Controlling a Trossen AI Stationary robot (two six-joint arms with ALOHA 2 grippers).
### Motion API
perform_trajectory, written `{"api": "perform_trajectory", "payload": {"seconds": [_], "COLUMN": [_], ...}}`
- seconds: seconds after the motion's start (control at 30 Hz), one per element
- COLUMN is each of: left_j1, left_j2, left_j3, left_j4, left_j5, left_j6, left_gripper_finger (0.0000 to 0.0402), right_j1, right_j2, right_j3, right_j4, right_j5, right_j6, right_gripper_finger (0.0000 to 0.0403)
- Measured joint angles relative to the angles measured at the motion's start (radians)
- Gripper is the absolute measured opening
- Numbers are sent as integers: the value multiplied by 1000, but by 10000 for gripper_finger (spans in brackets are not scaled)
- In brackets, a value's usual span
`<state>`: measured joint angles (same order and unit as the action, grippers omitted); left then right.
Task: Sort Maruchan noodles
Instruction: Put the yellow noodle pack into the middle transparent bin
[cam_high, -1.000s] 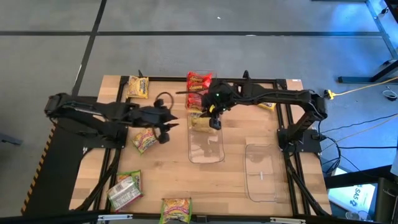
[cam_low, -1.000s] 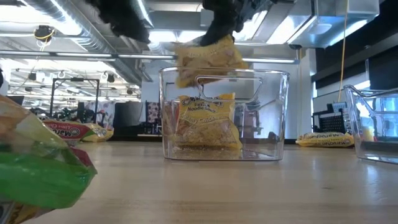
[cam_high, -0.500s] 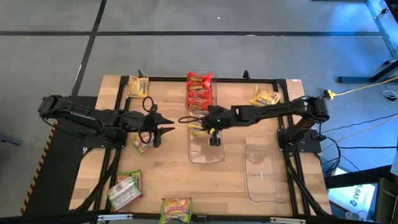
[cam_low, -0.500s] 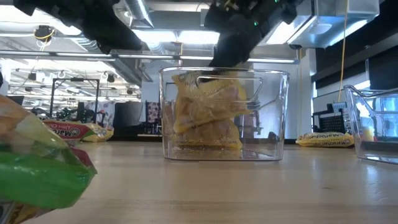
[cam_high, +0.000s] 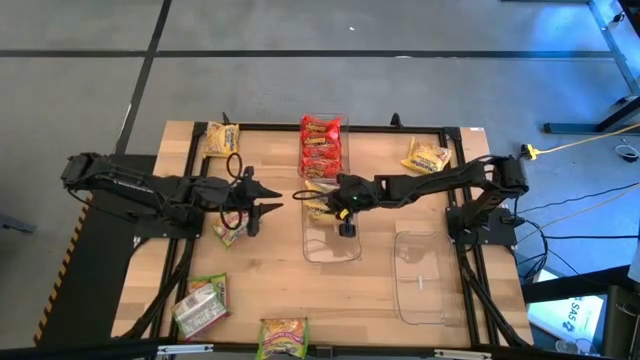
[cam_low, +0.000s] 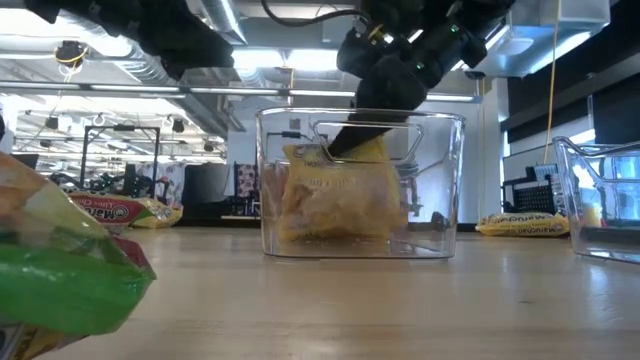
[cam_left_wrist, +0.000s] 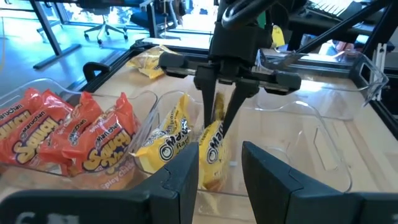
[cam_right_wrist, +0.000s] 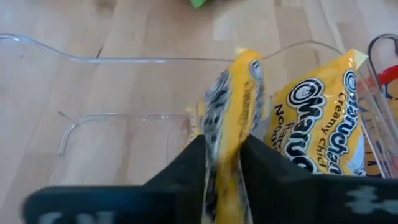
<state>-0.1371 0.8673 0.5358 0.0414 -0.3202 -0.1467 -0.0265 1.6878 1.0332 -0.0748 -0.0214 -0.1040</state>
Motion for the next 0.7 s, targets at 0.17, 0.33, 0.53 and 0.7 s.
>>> {"api": "perform_trajectory", "payload": {"seconds": [0.17, 0.33, 0.53, 0.7], "left_j1": [-2, -3, -3, -3], "left_j2": [0, 0, 3, 9], "left_j3": [0, 0, 0, 0], "left_j4": [0, -2, -2, -1], "left_j5": [0, 30, 60, 54], "left_j6": [-6, -8, -12, -12], "left_gripper_finger": [114, 114, 114, 114], "right_j1": [0, 1, 1, -15], "right_j2": [0, -20, -154, -309], "right_j3": [0, 2, 59, 48], "right_j4": [-4, -8, -194, -381], "right_j5": [39, 27, -31, 137], "right_j6": [1, 2, 53, 72], "right_gripper_finger": [143, 192, 208, 203]}}
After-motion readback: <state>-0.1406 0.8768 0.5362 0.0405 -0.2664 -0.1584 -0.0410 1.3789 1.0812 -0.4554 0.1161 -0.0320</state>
